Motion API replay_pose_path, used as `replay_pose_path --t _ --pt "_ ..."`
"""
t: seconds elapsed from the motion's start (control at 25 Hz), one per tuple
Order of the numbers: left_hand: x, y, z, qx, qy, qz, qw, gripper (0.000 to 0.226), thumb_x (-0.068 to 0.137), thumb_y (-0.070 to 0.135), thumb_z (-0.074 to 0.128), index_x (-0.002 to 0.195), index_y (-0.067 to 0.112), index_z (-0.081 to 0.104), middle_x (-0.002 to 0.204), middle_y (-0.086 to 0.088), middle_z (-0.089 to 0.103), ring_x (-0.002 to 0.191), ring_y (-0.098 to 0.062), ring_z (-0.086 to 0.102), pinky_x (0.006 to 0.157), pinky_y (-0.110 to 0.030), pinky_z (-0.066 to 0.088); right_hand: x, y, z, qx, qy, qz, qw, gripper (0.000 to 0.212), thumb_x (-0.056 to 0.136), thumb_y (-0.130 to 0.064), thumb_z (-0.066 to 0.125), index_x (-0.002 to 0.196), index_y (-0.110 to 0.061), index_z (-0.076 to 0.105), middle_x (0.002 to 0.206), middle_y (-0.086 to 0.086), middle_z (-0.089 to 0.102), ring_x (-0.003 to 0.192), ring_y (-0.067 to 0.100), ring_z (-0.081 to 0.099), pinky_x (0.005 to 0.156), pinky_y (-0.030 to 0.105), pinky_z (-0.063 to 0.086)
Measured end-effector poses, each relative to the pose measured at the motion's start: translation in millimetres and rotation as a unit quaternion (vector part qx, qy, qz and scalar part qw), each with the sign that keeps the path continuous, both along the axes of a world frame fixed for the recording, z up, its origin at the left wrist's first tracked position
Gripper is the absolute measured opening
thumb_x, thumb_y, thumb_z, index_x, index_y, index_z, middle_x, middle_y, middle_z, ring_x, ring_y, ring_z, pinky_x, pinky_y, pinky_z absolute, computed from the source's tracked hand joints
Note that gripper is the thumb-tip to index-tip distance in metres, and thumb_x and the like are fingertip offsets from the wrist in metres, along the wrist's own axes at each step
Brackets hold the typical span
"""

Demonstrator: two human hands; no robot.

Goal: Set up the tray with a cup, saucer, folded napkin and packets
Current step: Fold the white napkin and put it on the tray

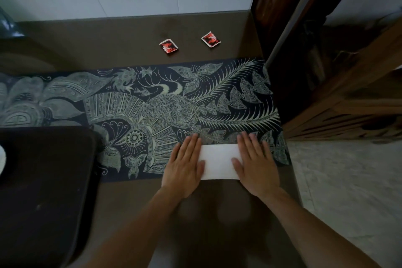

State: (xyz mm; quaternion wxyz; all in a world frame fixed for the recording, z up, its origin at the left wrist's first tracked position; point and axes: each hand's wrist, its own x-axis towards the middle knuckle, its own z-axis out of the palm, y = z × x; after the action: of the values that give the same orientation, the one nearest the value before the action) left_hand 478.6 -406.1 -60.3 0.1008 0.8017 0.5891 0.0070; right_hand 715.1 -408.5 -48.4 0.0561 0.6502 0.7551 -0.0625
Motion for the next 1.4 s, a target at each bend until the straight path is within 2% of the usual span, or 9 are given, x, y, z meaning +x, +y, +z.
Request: replay_pose_path --t 0.12,0.28,0.56,0.8,1.0,1.12,1.2,1.28,1.4 --pt "-23.7 -5.7 -0.3 -0.009 0.020 0.005 1.000 0.062 0.101 0.045 0.015 0.154 0.015 0.005 0.163 -0.001 0.003 0.149 -0.015 0.000 0.119 -0.045 0.010 12.2 -4.0 0.0 -0.017 0.005 -0.015 1.000 0.067 0.099 -0.055 0.005 0.154 -0.018 -0.004 0.163 0.002 -0.002 0.149 0.026 -0.010 0.121 0.048 0.006" --pt "-25.4 -7.2 7.4 -0.016 0.028 0.021 0.999 0.064 0.100 0.050 0.006 0.154 0.017 -0.002 0.162 0.000 -0.006 0.148 -0.016 -0.009 0.119 -0.045 -0.002 4.7 -2.5 8.5 -0.015 -0.015 -0.017 1.000 0.068 0.097 -0.055 0.003 0.154 -0.018 -0.005 0.163 0.003 -0.007 0.148 0.029 -0.015 0.118 0.058 -0.003" --pt "45.2 -25.3 3.7 0.002 -0.014 -0.035 0.999 0.059 0.103 0.042 0.014 0.154 0.014 0.007 0.163 -0.005 0.001 0.149 -0.019 -0.004 0.119 -0.047 0.012 -37.7 -23.3 -2.4 -0.007 0.038 0.062 0.997 0.060 0.101 -0.044 0.014 0.154 -0.015 0.014 0.163 0.004 0.004 0.150 0.024 -0.001 0.119 0.054 0.015" --pt "-2.5 -25.3 2.0 -0.005 -0.001 0.000 1.000 0.061 0.102 0.042 0.018 0.154 0.014 0.002 0.163 -0.004 0.000 0.149 -0.017 -0.003 0.120 -0.044 0.012 8.8 -26.8 -1.0 0.002 -0.003 -0.012 1.000 0.069 0.099 -0.056 0.008 0.155 -0.016 0.002 0.163 0.004 0.007 0.150 0.023 0.002 0.120 0.053 0.006" --pt "-8.8 -22.9 8.0 -0.047 0.005 -0.011 0.999 0.063 0.099 0.051 0.005 0.153 0.021 -0.008 0.163 0.002 -0.008 0.147 -0.013 -0.013 0.120 -0.044 0.000 16.4 -25.3 3.7 -0.053 0.035 -0.011 0.998 0.065 0.099 -0.054 0.006 0.153 -0.023 -0.012 0.162 -0.004 -0.012 0.149 0.021 -0.013 0.121 0.048 -0.002" --pt "-14.2 -6.3 20.9 -0.069 -0.029 -0.003 0.997 0.071 0.094 0.059 0.027 0.153 0.027 0.006 0.162 0.004 0.012 0.148 -0.018 0.007 0.117 -0.044 0.008 26.1 -10.6 16.4 -0.053 0.063 0.006 0.997 0.062 0.100 -0.046 0.026 0.154 -0.024 0.005 0.163 -0.005 0.007 0.149 0.022 0.009 0.120 0.046 0.016" --pt "-14.7 11.3 33.1 -0.105 -0.051 0.022 0.993 0.082 0.087 0.058 0.051 0.152 0.030 0.010 0.156 0.001 0.026 0.143 -0.025 0.017 0.114 -0.049 0.021 34.3 6.0 28.6 -0.055 0.082 -0.007 0.995 0.059 0.098 -0.036 0.042 0.151 -0.023 0.020 0.156 -0.001 0.029 0.140 0.024 0.029 0.111 0.044 0.034" --pt "-12.3 26.9 42.2 -0.132 -0.031 0.052 0.989 0.089 0.079 0.055 0.066 0.150 0.029 0.019 0.149 -0.003 0.032 0.138 -0.029 0.022 0.110 -0.053 0.029 38.1 20.0 36.7 -0.079 0.063 -0.025 0.995 0.058 0.095 -0.033 0.050 0.148 -0.022 0.028 0.147 0.003 0.037 0.132 0.025 0.035 0.104 0.042 0.039" --pt "-8.3 39.6 49.3 -0.154 -0.030 0.098 0.983 0.071 0.075 0.042 0.075 0.137 0.026 0.044 0.137 -0.005 0.042 0.130 -0.029 0.029 0.107 -0.051 0.034 36.6 30.8 44.8 -0.102 0.085 -0.056 0.990 0.046 0.089 -0.027 0.061 0.133 -0.022 0.047 0.130 0.006 0.048 0.119 0.026 0.044 0.095 0.039 0.043"
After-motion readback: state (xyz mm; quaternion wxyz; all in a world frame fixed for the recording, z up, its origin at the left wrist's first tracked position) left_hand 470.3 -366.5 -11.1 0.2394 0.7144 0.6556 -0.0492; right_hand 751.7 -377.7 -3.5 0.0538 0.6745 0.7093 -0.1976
